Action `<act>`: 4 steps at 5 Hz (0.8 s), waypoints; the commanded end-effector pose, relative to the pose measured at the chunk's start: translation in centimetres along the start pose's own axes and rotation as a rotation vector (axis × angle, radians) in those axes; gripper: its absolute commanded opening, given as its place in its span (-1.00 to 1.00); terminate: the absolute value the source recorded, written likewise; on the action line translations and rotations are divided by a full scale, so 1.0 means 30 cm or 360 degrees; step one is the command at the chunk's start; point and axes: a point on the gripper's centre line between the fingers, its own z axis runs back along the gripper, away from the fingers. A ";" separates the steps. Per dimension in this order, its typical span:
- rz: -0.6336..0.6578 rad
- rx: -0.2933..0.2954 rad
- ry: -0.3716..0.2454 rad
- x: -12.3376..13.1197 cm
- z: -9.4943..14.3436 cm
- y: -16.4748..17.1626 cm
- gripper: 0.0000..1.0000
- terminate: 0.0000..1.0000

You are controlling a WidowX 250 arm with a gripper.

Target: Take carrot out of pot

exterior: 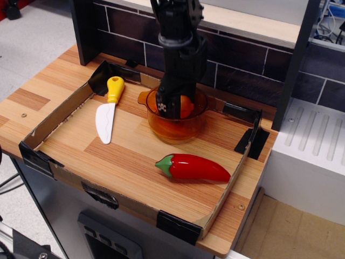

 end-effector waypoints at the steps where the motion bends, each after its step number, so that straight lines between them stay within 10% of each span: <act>1: -0.0025 0.0076 0.0033 -0.018 0.015 -0.014 1.00 -1.00; 2: -0.0031 0.0084 0.0037 -0.024 0.012 -0.021 1.00 -1.00; 3: -0.0021 0.0106 0.0025 -0.030 0.020 -0.017 -1.00 -1.00; 4: -0.0015 0.0125 0.0020 -0.035 0.033 -0.012 -1.00 -1.00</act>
